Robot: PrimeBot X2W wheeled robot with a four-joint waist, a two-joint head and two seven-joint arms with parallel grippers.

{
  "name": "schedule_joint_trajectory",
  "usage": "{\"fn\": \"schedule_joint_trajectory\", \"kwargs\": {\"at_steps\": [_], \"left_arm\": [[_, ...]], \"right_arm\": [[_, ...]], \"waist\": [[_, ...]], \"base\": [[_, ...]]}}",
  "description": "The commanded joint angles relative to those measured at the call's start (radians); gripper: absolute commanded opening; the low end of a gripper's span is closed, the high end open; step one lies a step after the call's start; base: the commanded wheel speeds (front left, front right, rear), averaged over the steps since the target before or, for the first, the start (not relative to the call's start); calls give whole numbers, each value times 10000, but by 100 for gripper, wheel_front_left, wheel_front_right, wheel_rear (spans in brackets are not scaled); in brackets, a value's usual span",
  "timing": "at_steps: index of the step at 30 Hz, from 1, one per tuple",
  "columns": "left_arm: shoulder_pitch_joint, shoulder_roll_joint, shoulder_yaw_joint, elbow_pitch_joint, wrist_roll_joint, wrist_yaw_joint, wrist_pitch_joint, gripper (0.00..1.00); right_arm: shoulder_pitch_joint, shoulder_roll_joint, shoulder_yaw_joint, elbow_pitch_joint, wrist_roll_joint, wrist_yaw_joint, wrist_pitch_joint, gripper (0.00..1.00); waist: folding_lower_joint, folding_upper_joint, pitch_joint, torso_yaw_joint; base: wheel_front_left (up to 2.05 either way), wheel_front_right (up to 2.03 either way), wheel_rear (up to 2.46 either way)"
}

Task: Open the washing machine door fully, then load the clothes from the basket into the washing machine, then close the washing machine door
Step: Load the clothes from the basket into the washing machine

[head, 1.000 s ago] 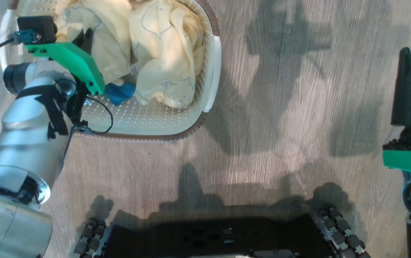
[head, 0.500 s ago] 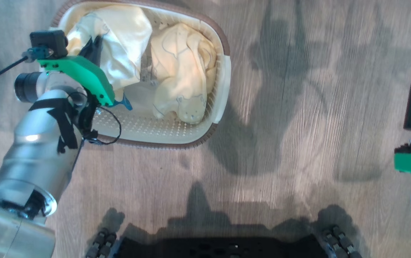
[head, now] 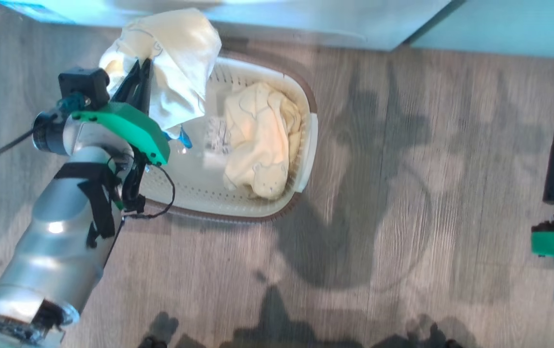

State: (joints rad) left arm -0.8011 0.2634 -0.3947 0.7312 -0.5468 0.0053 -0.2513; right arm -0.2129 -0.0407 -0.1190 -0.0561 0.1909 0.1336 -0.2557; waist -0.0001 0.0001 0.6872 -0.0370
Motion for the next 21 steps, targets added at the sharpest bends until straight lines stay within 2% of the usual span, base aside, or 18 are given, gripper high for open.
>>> {"fn": "schedule_joint_trajectory", "kwargs": {"at_steps": [1,10,21], "left_arm": [[240,509,423,-509,197,169,-104,0],[1584,627,823,-2241,800,632,-104,0],[3523,1041,1022,-4019,963,1184,-45,0]], "right_arm": [[298,-95,153,-217,-91,-29,-61,100],[647,-95,221,115,-234,-29,-61,100],[1205,-95,533,660,-367,-29,-61,100]], "waist": [[1,-1,-433,73],[1,-1,-1784,109],[1,-1,-3454,14]], "base": [[0,0,0],[0,0,0],[0,0,0]]}}
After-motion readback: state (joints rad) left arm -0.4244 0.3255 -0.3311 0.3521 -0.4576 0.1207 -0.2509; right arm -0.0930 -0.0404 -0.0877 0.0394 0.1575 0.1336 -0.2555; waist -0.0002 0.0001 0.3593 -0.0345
